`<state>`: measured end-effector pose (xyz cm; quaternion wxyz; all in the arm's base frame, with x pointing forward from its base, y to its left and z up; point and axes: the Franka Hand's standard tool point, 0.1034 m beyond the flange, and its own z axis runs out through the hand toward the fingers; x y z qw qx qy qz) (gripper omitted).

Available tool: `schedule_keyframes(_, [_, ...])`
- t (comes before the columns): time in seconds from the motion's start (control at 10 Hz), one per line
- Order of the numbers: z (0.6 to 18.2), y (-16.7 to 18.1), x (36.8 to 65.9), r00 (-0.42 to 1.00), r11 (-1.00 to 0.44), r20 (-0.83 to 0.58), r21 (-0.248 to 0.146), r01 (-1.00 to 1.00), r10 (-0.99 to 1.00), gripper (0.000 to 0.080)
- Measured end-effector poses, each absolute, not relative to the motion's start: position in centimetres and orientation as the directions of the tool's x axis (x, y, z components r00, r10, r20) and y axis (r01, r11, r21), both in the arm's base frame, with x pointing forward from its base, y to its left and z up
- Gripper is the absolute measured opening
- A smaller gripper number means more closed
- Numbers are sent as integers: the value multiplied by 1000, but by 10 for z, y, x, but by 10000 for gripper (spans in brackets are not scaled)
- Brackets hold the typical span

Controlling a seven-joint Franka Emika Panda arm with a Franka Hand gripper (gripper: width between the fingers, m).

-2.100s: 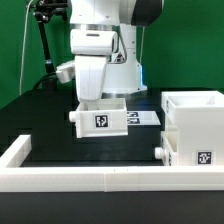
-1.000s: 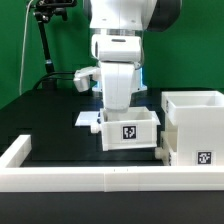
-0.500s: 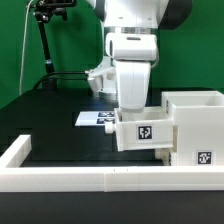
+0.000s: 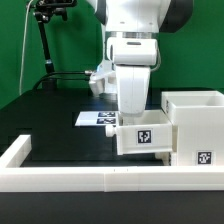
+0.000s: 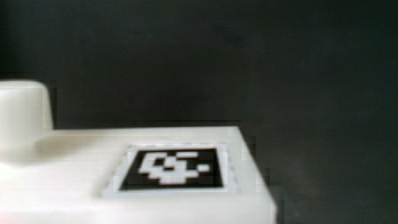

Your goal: Assemble drawer

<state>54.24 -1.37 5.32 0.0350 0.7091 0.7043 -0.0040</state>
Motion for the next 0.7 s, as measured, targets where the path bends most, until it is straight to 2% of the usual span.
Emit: schedule_keyframes(0.7, [52,-5,546,42,-40,-55,31,999,998,44])
